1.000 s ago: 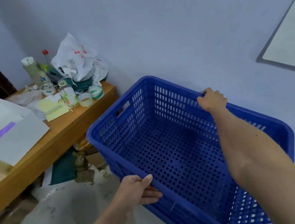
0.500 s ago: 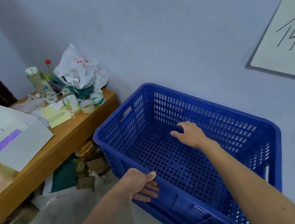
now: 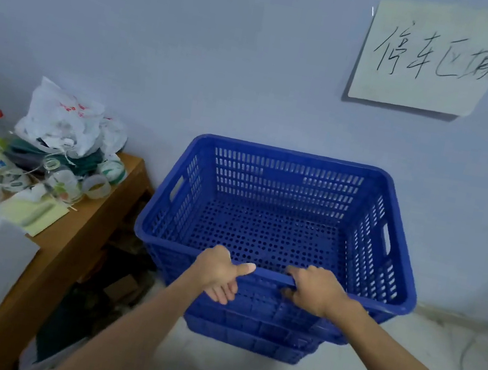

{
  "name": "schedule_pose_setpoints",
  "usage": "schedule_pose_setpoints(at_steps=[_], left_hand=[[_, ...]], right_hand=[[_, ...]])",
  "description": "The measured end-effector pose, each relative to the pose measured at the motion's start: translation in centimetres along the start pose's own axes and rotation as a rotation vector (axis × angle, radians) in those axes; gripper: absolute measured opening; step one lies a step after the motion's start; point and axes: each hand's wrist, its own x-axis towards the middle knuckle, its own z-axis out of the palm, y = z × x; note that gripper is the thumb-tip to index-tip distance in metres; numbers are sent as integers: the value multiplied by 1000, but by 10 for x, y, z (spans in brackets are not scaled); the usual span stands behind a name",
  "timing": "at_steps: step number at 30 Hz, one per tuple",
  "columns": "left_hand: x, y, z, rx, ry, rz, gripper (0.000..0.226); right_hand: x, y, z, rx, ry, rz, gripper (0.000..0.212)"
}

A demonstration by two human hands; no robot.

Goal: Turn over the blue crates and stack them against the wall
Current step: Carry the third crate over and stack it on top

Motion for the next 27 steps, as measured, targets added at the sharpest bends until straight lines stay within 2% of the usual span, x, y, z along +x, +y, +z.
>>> schedule_pose_setpoints(at_steps=[3,5,7,8,11,13,18,27], left_hand=[[1,-5,-9,534,319,155,70],[4,-14,-18,762,449,289,66],[15,-30,-27,933,468,446,71],[23,-40,-33,993,415,507,70],[44,-65,-52,1028,200,561,41],[55,-75,-63,1046,193,571,19],[69,-78,-73,1108,247,596,30],[85,-61,-90,1187,260,507,38]], right_hand=[[2,-6,7,-30,32,84,39],[2,-12,8,-38,56,126,42],[0,-17,8,-48,75,158,38],[-1,-20,8,-43,81,177,35],[-4,-27,10,-29,113,203,39],[-9,-29,14,-50,139,176,47],[-13,-28,17,-115,182,200,45],[15,-25,-3,-186,159,190,47]])
